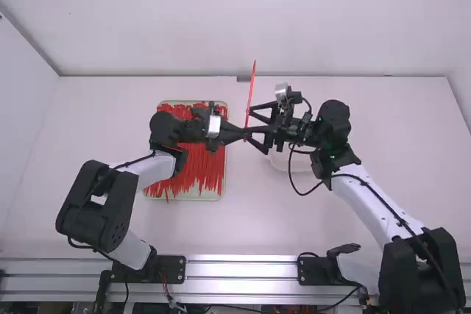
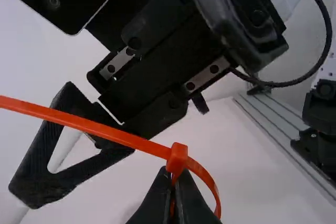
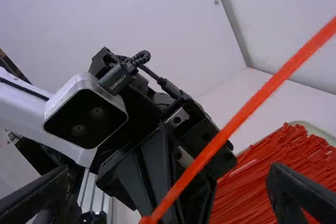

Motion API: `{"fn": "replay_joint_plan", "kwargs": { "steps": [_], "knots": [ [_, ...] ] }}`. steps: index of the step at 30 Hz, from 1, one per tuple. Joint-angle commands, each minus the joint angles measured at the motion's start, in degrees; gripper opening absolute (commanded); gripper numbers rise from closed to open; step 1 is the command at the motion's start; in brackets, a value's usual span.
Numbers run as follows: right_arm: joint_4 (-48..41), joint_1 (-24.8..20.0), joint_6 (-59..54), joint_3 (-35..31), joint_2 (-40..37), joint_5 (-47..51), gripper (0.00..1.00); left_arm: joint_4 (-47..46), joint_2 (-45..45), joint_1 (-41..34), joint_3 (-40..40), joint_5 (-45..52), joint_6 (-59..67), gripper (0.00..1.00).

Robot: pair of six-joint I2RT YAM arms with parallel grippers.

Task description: Fasten the cable tie

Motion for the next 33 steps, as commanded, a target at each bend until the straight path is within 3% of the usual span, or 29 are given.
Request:
{"fn": "replay_joint_plan", "kwargs": {
  "steps": [1, 6, 8, 14, 16, 17, 18, 25, 28, 33],
  "knots": [
    [0.4, 0.9, 0.2, 1.6, -0.5, 1.2, 0.87, 0.2, 0.1, -0.4, -0.1, -0.2, -1.2, 0.02],
    [0.6, 1.2, 0.2, 1.6, -0.5, 1.1, 0.54, 0.2, 0.1, -0.7, -0.1, -0.2, -1.2, 0.02],
    [0.5, 1.2, 0.2, 1.6, -0.5, 1.2, 0.01, 0.1, 0.1, -0.7, -0.1, -0.2, -1.2, 0.02],
    [0.2, 1.2, 0.2, 1.6, -0.5, 1.2, 0.00, -0.3, 0.1, -0.6, -0.1, -0.2, -1.2, 0.02],
    [0.2, 1.0, 0.2, 1.6, -0.5, 1.2, 0.00, -0.2, 0.1, -0.5, -0.1, -0.2, -1.2, 0.14],
    [0.2, 0.9, 0.2, 1.6, -0.5, 1.1, 0.00, -0.2, 0.1, -0.8, -0.1, -0.2, -1.2, 0.63],
    [0.2, 0.4, 0.2, 1.6, -0.5, 1.1, 0.00, -0.2, 0.1, -0.8, -0.1, 0.0, -1.3, 0.99],
    [-0.1, -5.2, 0.2, 1.6, -0.5, -2.9, 0.00, -1.8, 0.1, -0.7, -0.1, 0.2, -2.3, 0.99],
    [-5.7, -10.6, -0.9, 1.6, -0.5, -2.8, 0.00, -5.2, 0.1, 0.2, -0.1, -0.2, -2.3, 0.99],
    [-13.5, -15.3, -6.0, 1.6, -0.5, -2.8, 0.00, -12.6, 0.1, 1.1, -0.1, -0.2, 0.1, 0.99]
  ]
}}
